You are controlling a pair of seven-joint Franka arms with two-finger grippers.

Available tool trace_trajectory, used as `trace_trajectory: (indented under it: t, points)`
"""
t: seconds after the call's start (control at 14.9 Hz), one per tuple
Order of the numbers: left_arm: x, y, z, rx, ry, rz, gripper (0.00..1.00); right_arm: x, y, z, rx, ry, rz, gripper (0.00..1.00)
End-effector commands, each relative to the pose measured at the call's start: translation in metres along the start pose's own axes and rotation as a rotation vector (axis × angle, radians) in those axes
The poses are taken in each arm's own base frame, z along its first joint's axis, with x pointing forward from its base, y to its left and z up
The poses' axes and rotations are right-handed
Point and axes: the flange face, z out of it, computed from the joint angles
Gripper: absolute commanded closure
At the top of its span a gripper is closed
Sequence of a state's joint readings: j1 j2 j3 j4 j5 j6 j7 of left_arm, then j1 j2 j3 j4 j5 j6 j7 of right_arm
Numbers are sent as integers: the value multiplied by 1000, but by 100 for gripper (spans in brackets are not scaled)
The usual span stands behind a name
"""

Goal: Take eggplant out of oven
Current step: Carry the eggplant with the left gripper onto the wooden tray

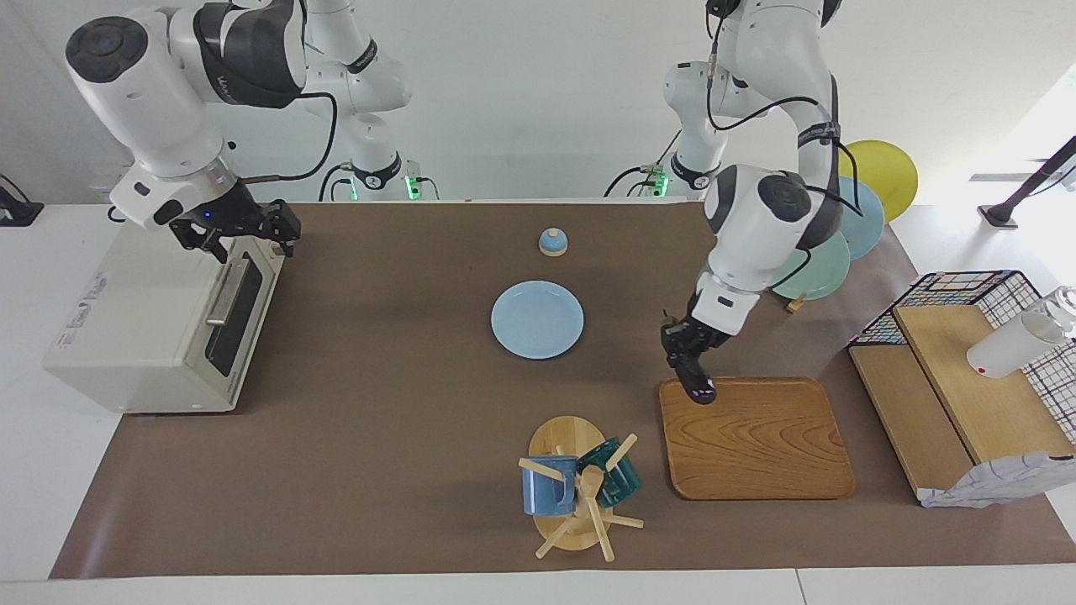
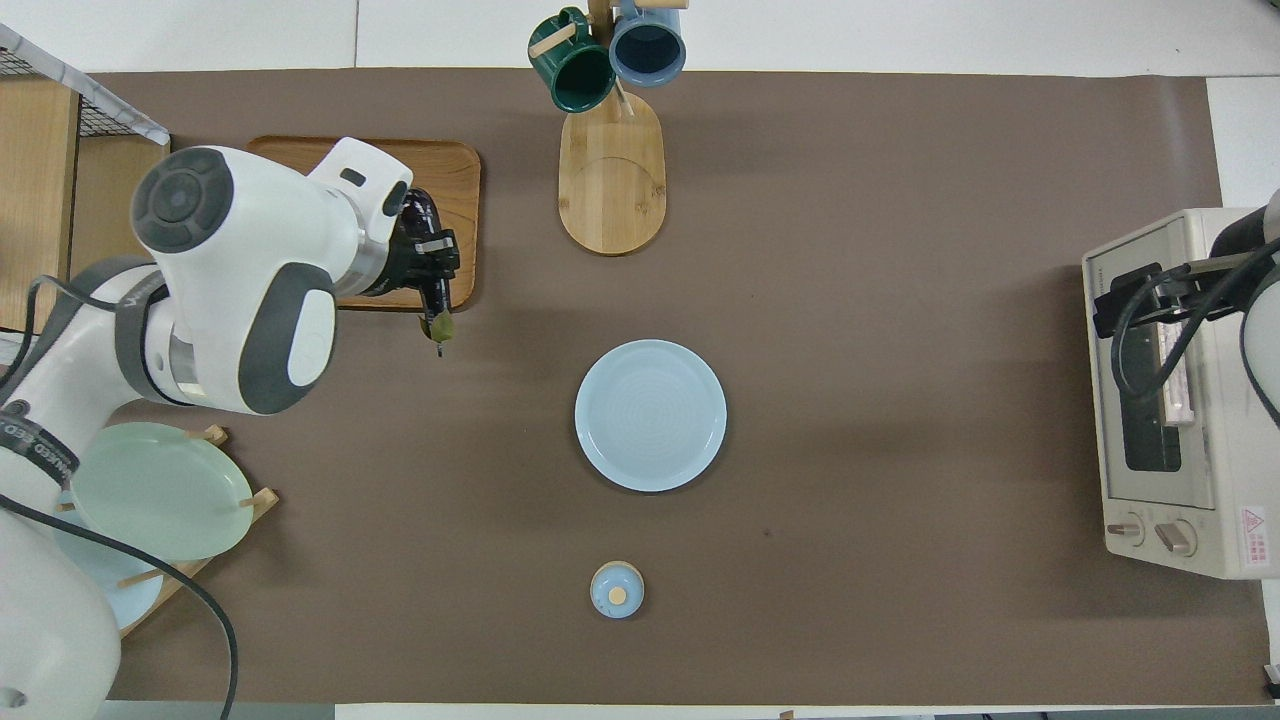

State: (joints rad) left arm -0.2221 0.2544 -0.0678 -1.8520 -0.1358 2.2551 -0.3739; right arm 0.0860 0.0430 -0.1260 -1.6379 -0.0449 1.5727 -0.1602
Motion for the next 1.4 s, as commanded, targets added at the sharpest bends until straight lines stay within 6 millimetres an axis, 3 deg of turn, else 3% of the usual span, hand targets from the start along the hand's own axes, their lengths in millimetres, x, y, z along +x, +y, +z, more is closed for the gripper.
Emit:
trace_trajectory:
  t: [0.0, 0.13, 0.33, 0.47, 0.6, 0.94, 1.0, 1.07, 1.34]
  points:
    - [31, -45, 8, 2, -10, 53, 100, -6, -1, -3, 30, -3, 17, 0]
    - [60, -62, 16, 1, 3, 78, 100, -6, 0, -4, 29, 2, 17, 0]
    - [87, -70, 40, 11, 14, 109, 100, -7, 5, -6, 27, 4, 31, 0]
    - [94, -84, 55, 38, 21, 127, 100, -9, 6, -7, 28, 7, 31, 0]
    - [93, -82, 66, 50, 28, 163, 100, -8, 4, -8, 27, 12, 28, 0]
    - [91, -83, 72, 50, 34, 173, 100, -8, 4, -7, 28, 6, 27, 0]
    - [92, -85, 72, 51, 34, 178, 92, -8, 4, -7, 28, 6, 27, 0]
    - [92, -86, 72, 51, 31, 179, 1, -8, 4, -7, 28, 6, 27, 0]
    - [95, -89, 60, 50, 37, 171, 0, -8, 4, -7, 28, 6, 27, 0]
